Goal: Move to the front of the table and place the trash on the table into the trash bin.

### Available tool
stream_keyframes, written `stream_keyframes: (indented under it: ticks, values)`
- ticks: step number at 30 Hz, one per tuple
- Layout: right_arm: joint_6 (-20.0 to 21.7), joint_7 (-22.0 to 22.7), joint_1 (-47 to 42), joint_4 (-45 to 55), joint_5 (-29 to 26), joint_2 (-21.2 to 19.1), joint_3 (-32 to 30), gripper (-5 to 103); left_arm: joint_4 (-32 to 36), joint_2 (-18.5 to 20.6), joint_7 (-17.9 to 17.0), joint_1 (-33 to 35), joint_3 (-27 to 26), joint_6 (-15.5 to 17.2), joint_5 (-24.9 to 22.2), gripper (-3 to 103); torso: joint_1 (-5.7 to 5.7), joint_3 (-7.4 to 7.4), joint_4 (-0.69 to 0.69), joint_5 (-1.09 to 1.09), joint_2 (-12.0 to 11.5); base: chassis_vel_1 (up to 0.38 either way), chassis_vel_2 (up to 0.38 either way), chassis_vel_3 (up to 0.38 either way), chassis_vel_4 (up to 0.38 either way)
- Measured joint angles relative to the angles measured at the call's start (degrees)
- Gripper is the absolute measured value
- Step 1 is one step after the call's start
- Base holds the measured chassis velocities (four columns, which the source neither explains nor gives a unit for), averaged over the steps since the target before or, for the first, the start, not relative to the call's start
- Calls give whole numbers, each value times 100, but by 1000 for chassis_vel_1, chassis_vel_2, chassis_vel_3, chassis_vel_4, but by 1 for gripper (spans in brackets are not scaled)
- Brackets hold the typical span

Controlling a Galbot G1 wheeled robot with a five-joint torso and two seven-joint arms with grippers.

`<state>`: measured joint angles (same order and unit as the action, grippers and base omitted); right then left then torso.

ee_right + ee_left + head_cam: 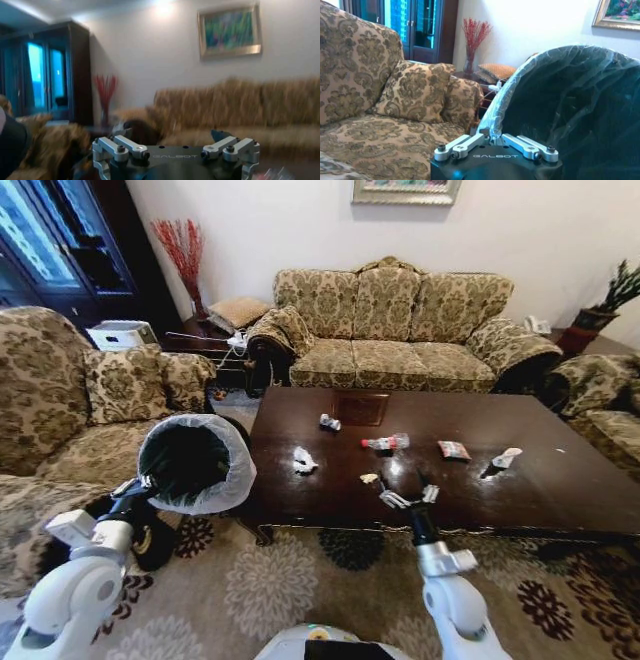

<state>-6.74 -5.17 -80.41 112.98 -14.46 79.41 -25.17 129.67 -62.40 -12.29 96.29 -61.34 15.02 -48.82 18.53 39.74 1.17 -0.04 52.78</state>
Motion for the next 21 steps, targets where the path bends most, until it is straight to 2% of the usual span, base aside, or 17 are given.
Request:
stream_keyframes:
  ticks: [2, 3, 4, 5, 7, 8, 10, 13, 16, 21]
  values:
    - [651, 332, 505, -321, -210, -63, 429, 100, 63, 54, -10, 7, 11, 2, 3, 0, -2, -1, 5, 0, 1, 84, 38, -38, 3]
    - [794, 448, 665, -446, -252, -70, 573, 100, 70, 111, -14, -28, 50, 13, 4, 0, -2, -2, 11, 3, 1, 61, 7, 17, 37]
    - [794, 448, 665, -446, -252, -70, 573, 100, 70, 111, -14, -28, 50, 13, 4, 0, -2, -2, 11, 3, 1, 61, 7, 17, 37]
    - [927, 565, 799, -570, -278, -69, 697, 100, 71, 195, -14, -82, 112, 39, 1, 0, -3, -1, 10, 10, 0, -7, 7, 17, 56]
    - [1099, 802, 1061, -904, -295, -24, 877, 100, 53, 427, -2, -227, 255, 109, -40, 0, -2, 0, 0, 10, 0, -3, -15, 24, 28]
    - [1127, 914, 1337, -1284, -282, 52, 1009, 100, 50, 558, 14, -220, 257, 127, -66, 0, 1, 1, -11, 6, -1, -124, -71, 23, 34]
    - [1124, 972, 1546, -1551, -249, 120, 1105, 100, 62, 607, 23, -167, 210, 130, -85, 0, 2, 2, -11, 1, -1, -124, -71, -11, -23]
    - [971, 1040, 2214, -2499, -97, 388, 1488, 100, 103, 747, 32, 6, -11, 129, -113, 0, 4, 2, 0, 6, -1, -44, -17, 0, -13]
    - [929, 1024, 2487, -2878, -101, 546, 1700, 100, 102, 800, 31, 52, -55, 130, -113, 0, 0, 0, 3, -1, -1, 0, 0, 0, 0]
    - [879, 1004, 2858, -3392, -38, 784, 1969, 100, 89, 884, 43, 132, -94, 130, -112, 0, -3, -1, 2, 2, 0, 0, 0, 0, 0]
